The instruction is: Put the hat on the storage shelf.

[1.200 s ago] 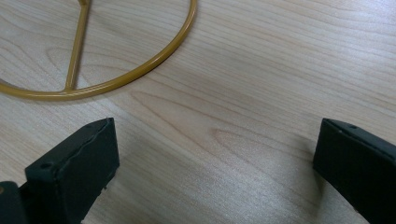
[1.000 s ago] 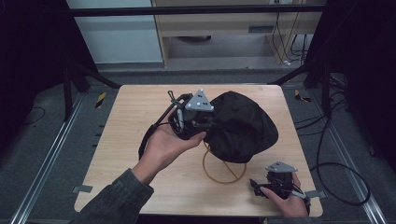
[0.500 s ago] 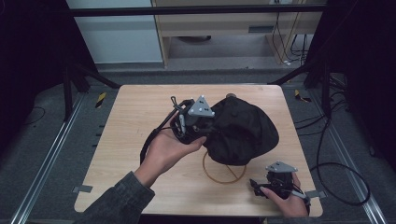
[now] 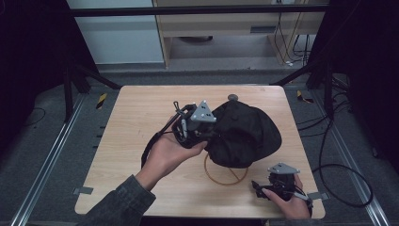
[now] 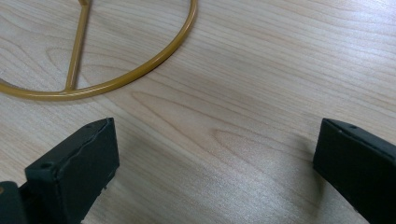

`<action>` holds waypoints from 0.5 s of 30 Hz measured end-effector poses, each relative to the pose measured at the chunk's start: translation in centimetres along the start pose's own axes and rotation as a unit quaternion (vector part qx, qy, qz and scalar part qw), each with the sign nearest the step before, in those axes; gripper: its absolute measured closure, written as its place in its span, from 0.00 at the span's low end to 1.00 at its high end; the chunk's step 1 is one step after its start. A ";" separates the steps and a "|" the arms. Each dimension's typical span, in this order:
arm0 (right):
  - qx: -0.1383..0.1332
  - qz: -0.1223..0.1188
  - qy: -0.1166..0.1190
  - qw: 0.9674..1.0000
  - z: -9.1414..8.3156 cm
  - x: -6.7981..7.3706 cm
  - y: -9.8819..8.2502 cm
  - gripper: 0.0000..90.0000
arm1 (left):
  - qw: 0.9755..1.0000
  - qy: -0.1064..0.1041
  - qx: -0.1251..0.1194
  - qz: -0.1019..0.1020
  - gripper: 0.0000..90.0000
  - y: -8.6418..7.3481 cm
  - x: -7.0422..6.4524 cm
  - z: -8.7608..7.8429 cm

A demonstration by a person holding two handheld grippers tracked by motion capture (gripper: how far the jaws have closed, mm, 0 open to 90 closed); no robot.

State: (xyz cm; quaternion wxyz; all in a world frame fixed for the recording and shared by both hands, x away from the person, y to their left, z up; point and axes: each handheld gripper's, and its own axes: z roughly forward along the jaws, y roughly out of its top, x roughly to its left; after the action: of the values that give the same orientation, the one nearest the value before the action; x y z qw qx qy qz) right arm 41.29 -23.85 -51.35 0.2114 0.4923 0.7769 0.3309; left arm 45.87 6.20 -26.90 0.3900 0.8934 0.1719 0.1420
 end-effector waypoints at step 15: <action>0.000 0.000 0.000 1.000 0.0 0.0 0.0 0.00 | 1.000 -0.006 0.004 -0.010 0.93 -1.4 0.6 -0.2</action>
State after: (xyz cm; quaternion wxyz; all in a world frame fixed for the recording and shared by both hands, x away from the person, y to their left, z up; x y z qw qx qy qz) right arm 41.29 -23.85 -51.34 0.2114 0.4920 0.7771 0.3308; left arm 46.05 7.40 -27.74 0.3885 0.8942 0.1790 0.1321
